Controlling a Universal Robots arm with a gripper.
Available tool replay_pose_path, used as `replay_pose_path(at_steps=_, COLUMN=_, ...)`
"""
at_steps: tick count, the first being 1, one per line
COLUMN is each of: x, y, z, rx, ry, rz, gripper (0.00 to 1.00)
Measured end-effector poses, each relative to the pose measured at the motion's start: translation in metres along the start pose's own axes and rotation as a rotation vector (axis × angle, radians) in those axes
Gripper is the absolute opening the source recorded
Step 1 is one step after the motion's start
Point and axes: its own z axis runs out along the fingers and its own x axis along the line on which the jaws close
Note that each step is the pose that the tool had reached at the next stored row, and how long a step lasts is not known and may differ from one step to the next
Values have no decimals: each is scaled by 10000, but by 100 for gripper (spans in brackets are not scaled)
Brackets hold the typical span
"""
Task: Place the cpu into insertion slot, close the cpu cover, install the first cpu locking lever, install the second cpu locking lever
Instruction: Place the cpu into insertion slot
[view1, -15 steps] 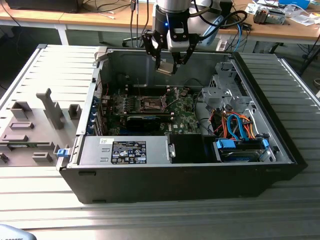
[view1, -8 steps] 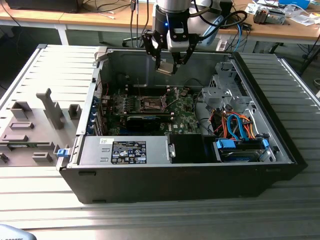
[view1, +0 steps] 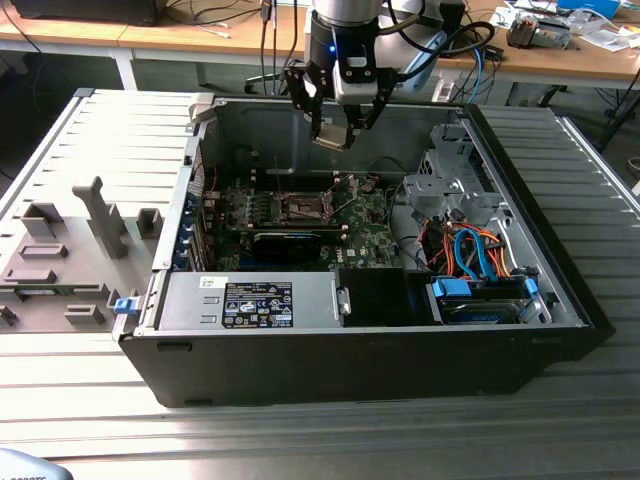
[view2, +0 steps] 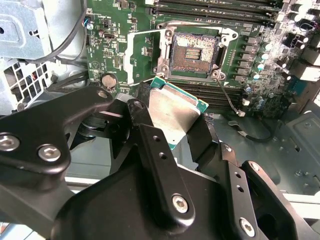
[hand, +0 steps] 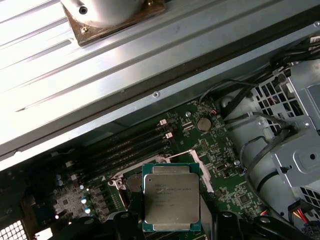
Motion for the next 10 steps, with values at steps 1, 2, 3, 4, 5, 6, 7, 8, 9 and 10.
replay_pose_path(at_steps=1, x=0, y=0, z=0, rx=0, ry=0, rz=9, gripper=54)
replay_pose_path(at_steps=2, x=0, y=0, z=1, rx=0, ry=-2, rz=27, gripper=54)
replay_pose_path(at_steps=3, x=0, y=0, z=2, rx=-1, ry=-5, rz=54, gripper=54)
replay_pose_path(at_steps=4, x=0, y=0, z=2, rx=-1, ry=-6, rz=70, gripper=54)
replay_pose_path(at_steps=5, x=0, y=0, z=2, rx=-1, ry=-7, rz=80, gripper=54)
replay_pose_path(at_steps=6, x=0, y=0, z=3, rx=-2, ry=-8, rz=89, gripper=54)
replay_pose_path(at_steps=7, x=0, y=0, z=3, rx=-2, ry=-8, rz=95, gripper=54)
replay_pose_path(at_steps=8, x=0, y=0, z=3, rx=-2, ry=-8, rz=102, gripper=54)
replay_pose_path(at_steps=9, x=0, y=0, z=3, rx=-2, ry=-9, rz=110, gripper=54)
replay_pose_path(at_steps=10, x=0, y=0, z=4, rx=-3, ry=-10, rz=123, gripper=54)
